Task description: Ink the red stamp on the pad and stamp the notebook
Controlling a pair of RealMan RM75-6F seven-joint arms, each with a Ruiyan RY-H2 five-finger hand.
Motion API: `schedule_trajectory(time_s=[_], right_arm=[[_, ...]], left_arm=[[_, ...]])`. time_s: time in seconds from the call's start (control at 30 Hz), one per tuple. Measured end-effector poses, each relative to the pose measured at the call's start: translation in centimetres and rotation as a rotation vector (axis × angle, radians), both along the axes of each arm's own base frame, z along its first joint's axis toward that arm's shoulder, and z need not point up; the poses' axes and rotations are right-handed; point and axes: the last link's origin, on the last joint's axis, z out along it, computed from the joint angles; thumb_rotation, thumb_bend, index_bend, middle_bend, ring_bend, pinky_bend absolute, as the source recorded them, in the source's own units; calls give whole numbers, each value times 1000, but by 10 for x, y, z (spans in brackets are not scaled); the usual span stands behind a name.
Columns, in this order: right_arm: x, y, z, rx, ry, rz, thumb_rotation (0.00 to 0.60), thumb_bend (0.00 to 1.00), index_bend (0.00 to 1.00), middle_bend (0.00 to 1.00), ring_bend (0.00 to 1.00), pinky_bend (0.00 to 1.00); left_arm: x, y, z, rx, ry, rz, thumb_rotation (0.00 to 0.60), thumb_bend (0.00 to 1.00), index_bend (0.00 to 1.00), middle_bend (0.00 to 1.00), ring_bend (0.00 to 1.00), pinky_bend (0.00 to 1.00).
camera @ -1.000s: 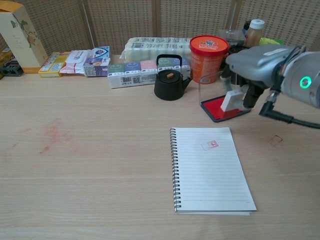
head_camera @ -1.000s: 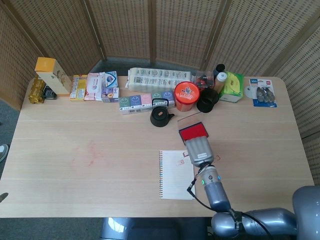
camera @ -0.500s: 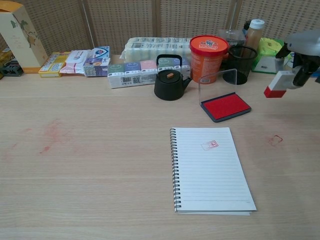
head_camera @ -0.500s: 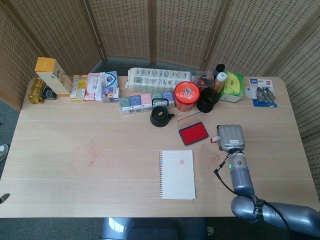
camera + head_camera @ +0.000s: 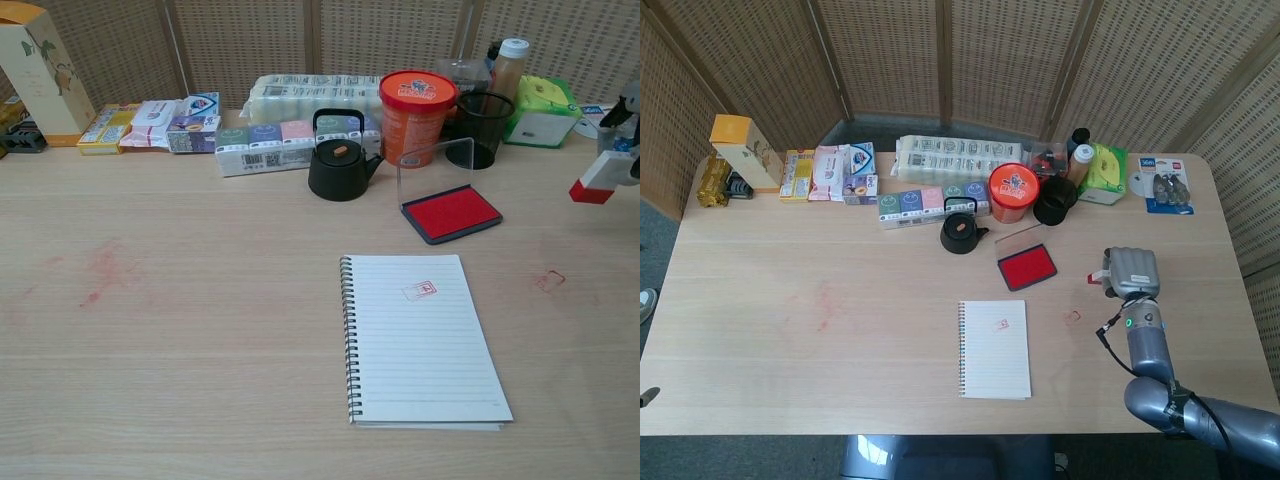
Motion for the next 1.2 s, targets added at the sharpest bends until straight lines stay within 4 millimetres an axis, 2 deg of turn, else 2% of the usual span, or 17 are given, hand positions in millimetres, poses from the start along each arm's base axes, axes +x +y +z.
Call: schedule_trajectory(time_s=[0.27, 0.87, 1.2], right_arm=[[-15, 0, -17, 26, -2, -27, 600, 475, 618, 949, 1000, 1000], [-28, 3, -34, 46, -4, -32, 600, 467, 609, 949, 1000, 1000], [-30, 9, -43, 60, -10, -1, 600, 427, 499, 947, 1000, 1000]], left_arm=[[-1, 1, -1, -3, 2, 4, 600, 31, 0, 0, 0, 38], [-1, 2, -3, -8, 8, 11, 600, 31, 0, 0, 0, 38], [-1, 3, -4, -12, 6, 14, 600, 31, 0, 0, 0, 38]])
